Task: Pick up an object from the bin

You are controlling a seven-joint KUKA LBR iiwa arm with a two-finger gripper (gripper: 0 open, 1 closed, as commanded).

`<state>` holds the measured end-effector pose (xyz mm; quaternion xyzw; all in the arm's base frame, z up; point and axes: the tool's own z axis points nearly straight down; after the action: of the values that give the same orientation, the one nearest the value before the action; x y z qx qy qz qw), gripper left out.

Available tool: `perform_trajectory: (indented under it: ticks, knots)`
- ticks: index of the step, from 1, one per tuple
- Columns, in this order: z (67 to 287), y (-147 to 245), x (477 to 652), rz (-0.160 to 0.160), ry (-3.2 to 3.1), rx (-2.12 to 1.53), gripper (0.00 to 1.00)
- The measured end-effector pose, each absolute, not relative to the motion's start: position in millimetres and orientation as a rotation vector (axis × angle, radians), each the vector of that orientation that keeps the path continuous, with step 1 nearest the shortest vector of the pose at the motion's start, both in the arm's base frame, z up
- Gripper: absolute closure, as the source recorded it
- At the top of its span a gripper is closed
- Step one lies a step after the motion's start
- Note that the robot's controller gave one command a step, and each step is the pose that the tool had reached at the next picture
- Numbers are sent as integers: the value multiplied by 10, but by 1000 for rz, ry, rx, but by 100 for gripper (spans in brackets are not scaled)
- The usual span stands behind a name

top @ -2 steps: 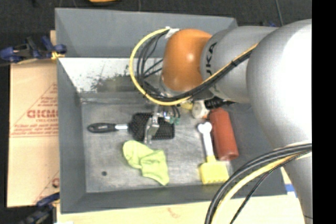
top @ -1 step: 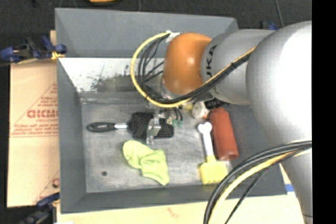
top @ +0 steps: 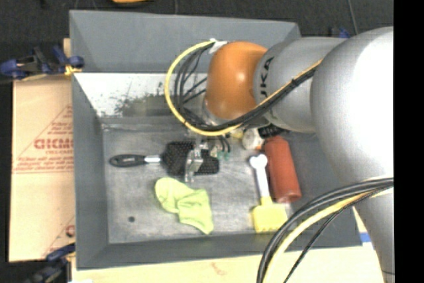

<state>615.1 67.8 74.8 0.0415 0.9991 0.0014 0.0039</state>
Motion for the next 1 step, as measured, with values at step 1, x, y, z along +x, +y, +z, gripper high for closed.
perform_trajectory:
  ticks: [1]
  knots:
    - [779,677,6144,4,3132,131,100]
